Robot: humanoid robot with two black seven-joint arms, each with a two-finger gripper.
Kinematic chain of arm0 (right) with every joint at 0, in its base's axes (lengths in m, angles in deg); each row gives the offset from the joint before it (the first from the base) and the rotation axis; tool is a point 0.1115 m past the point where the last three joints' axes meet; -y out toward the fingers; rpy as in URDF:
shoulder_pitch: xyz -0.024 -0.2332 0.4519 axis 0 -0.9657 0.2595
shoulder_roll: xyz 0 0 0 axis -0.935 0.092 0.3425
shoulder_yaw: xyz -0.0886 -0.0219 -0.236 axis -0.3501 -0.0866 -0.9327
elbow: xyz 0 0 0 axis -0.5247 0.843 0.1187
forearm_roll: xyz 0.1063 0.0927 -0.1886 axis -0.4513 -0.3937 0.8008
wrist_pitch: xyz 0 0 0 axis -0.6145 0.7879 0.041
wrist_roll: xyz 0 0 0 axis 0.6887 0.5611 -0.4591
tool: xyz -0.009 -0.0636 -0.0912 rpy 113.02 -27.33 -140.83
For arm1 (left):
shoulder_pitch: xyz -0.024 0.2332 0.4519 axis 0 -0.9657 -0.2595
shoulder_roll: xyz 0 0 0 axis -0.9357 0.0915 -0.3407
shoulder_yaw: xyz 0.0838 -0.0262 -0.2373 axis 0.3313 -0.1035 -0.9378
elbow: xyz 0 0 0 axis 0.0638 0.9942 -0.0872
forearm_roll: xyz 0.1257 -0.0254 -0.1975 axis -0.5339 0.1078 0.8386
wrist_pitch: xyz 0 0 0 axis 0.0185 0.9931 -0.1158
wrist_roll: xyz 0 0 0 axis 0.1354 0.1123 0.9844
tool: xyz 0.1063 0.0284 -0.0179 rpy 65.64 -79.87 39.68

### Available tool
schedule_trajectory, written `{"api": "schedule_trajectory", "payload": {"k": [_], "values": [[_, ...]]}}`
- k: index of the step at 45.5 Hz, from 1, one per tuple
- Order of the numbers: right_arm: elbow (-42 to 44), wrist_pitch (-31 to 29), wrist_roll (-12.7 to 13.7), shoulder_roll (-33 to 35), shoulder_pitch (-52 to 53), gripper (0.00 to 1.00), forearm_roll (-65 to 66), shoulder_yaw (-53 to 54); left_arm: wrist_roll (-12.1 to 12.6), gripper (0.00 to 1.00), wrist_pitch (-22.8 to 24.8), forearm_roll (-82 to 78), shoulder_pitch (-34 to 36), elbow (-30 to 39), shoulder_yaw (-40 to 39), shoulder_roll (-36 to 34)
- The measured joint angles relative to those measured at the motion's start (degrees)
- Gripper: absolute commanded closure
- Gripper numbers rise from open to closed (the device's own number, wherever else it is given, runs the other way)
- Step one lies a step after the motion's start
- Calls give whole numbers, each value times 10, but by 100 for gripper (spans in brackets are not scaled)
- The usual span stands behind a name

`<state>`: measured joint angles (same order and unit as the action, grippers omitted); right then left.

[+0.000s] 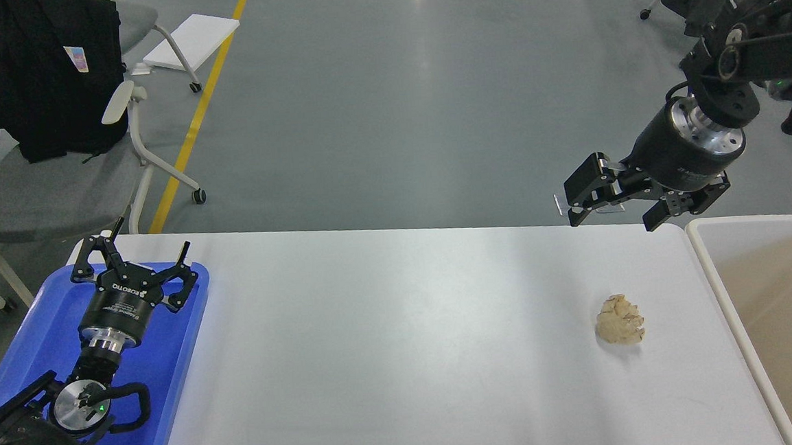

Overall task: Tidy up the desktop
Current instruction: 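Move the open right gripper toward the crumpled beige paper ball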

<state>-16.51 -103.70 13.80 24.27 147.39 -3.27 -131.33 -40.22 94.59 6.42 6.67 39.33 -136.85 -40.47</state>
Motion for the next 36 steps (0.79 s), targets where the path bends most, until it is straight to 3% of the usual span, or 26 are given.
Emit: {"api": "schedule_trajectory", "payload": {"k": [23, 36], "values": [[23, 3, -1, 42, -4, 0, -1, 10, 0, 1, 0, 0, 0, 0, 0, 0], [44, 41, -1, 47, -43, 0, 11, 13, 0, 1, 0, 0, 0, 0, 0, 0]]}}
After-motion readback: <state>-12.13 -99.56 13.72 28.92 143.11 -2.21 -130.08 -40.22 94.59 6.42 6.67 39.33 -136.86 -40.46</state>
